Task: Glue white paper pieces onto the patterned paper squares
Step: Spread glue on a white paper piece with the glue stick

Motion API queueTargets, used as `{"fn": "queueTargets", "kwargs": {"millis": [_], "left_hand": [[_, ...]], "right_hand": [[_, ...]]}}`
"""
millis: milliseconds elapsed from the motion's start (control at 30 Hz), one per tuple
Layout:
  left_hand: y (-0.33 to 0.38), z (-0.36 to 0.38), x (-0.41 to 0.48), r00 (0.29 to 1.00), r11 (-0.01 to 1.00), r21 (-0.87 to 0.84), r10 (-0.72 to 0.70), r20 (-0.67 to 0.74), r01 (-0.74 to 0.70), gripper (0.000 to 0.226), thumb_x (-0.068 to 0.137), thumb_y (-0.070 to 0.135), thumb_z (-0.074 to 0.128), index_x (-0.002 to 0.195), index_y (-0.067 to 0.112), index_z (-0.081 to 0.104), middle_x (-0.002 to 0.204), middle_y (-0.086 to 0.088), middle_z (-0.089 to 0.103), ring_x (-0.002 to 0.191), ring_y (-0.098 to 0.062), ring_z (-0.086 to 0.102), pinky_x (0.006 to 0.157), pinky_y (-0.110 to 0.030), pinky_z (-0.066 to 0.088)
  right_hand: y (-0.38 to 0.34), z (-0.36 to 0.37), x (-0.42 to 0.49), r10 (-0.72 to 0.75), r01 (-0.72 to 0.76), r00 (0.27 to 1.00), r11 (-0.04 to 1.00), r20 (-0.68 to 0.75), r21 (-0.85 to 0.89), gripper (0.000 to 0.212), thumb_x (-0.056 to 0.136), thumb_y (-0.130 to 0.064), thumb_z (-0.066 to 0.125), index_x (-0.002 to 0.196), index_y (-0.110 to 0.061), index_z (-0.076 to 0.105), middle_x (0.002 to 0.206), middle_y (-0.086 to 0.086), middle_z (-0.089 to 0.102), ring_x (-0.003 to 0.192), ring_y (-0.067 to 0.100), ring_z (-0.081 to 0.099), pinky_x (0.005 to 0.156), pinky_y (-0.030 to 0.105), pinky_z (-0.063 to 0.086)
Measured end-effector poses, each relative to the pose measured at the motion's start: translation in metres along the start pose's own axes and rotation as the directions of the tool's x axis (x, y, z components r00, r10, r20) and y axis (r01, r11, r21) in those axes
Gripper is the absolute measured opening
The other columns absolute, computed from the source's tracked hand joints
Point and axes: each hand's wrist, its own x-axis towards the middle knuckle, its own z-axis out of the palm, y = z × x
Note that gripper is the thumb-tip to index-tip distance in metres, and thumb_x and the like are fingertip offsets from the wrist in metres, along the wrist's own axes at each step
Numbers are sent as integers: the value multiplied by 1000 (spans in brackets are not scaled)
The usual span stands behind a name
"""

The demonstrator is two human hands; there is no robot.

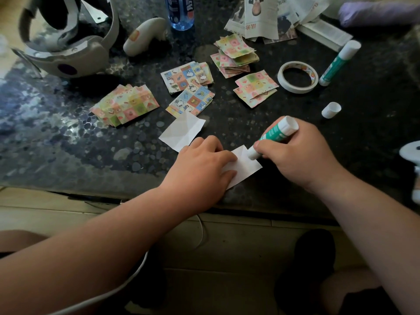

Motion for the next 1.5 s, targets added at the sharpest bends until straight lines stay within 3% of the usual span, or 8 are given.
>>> {"fn": "queueTargets", "kwargs": {"millis": [67,200,400,833,1067,1267,1400,1500], "left_hand": [[-1,0,1,1000,1000,1,-2,-14,2,35,99,46,54,132,38,61,121,6,48,114,-20,43,100,-38,39],[-1,2,1,999,1000,-9,-1,-45,1,34,96,44,58,129,37,64,118,5,49,111,-20,46,97,-39,41],[-1,1,1,998,998,-52,-29,-55,26,33,94,44,62,126,37,67,115,6,50,110,-19,46,97,-41,43],[0,-1,3,997,996,-65,-68,-28,66,34,93,46,63,126,39,66,117,8,50,112,-17,45,99,-40,42],[1,0,2,997,995,-63,-76,-30,74,35,94,45,61,128,40,65,119,9,49,114,-17,45,101,-39,41],[0,-1,3,997,996,-53,-78,-8,77,35,94,47,61,129,41,64,120,10,48,114,-15,43,101,-37,40],[0,-1,3,997,996,-52,-76,-7,76,35,93,48,62,128,42,64,120,9,48,114,-16,44,101,-37,40],[0,-1,3,997,995,-57,-82,-7,81,36,93,48,62,128,42,63,120,10,48,115,-15,43,102,-37,40]], "right_hand": [[-1,3,0,-37,37,999,998,19,-44,20,80,-24,81,85,-10,68,79,6,70,73,17,65,63,28,52],[0,8,2,-73,78,996,993,52,-94,21,82,-30,82,87,-14,70,82,-1,70,78,11,66,68,27,53],[2,11,3,-95,104,992,989,82,-109,15,83,-31,82,88,-23,71,82,-10,69,83,0,64,63,12,47],[1,11,2,-127,139,986,983,105,-123,18,82,-30,85,94,-26,72,88,-15,68,90,-9,61,65,1,44],[-1,7,4,-122,147,985,962,121,-229,16,82,-29,83,83,-18,71,80,-6,68,78,7,63,59,10,43],[-1,6,4,-94,101,992,991,79,-89,15,82,-32,83,91,-25,73,87,-11,70,87,-2,64,65,10,46],[-1,8,2,-124,139,987,979,105,-152,15,81,-30,84,91,-25,74,86,-12,70,86,-6,62,62,2,42],[-6,3,3,-99,133,983,965,157,-225,13,80,-28,85,84,-24,73,83,-11,69,80,3,64,61,13,44]]}}
